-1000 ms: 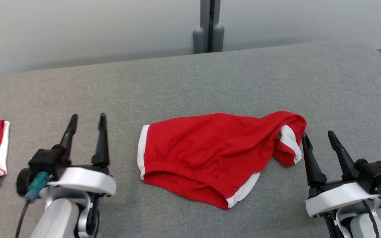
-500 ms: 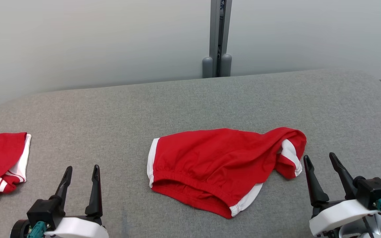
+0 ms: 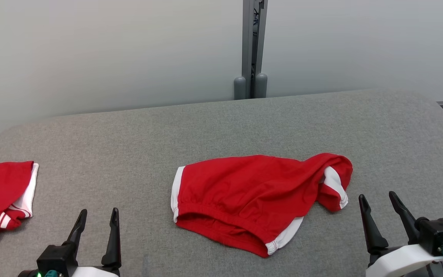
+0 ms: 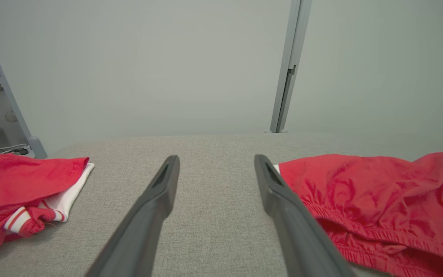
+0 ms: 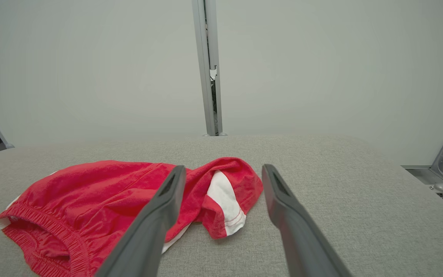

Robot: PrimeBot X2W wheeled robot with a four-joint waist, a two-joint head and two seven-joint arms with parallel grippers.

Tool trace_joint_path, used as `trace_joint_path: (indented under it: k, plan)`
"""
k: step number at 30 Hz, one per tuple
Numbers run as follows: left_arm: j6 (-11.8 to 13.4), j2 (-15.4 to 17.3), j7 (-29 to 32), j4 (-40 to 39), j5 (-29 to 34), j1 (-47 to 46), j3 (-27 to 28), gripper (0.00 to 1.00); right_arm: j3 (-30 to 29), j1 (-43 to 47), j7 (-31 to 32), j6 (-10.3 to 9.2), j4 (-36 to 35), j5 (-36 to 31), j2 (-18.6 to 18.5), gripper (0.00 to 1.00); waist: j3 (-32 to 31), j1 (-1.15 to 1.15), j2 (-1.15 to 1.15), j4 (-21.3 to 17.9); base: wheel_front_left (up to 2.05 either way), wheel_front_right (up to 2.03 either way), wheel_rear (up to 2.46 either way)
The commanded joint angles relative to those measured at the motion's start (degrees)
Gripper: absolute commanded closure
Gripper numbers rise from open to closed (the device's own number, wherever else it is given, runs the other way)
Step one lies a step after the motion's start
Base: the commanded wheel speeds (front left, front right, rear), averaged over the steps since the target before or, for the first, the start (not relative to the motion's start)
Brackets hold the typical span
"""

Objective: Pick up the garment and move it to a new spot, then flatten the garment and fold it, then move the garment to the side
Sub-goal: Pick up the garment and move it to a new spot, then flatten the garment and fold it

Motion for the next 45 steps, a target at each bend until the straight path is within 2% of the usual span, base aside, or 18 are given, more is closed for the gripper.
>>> trace_joint_path:
  k: [1, 14, 22, 27, 34, 45]
  plan:
    - [0.3, 0.5, 0.2, -0.3, 0.2, 0.1, 0.1, 0.00, -0.1, 0.3, 0.2, 0.12, -0.3, -0.3, -0.3, 0.00, 0.0, 0.00, 0.00, 0.0, 0.00, 0.00, 0.00]
    - [0.9, 0.6, 1.0, -0.6, -0.7, -0.1, -0.1, 0.00, -0.2, 0.6, 0.5, 0.12, -0.8, 0.5, -0.3, 0.00, 0.5, 0.00, 0.00, 0.2, 0.00, 0.00, 0.00]
    - [0.4, -0.4, 2.9, -0.6, 0.1, -3.0, -2.5, 0.00, -0.1, -0.2, 0.5, 0.11, -1.0, 0.7, -0.3, 0.00, 1.6, 0.00, 0.00, 0.5, 0.00, 0.00, 0.00]
    - [-2.9, -3.1, 6.0, -0.9, 1.3, -7.5, -8.6, 0.00, 0.4, -1.3, 0.4, 0.12, -1.4, 0.7, -0.3, 0.00, 4.4, 0.00, 0.00, 0.2, 0.00, 0.00, 0.00]
    - [-8.4, -7.1, 11.1, 2.5, 1.6, -12.3, -17.1, 0.00, 1.6, -3.9, -0.3, 0.11, -1.2, 0.9, -0.3, 0.00, 8.7, 0.00, 0.00, -2.3, 0.00, 0.00, 0.00]
    - [-14.1, -10.0, 17.1, 7.4, -3.0, -13.8, -23.8, 0.00, 1.4, -6.2, -1.8, 0.11, 0.2, 1.6, -0.3, 0.00, 13.6, 0.00, 0.00, -6.2, 0.00, 0.00, 0.00]
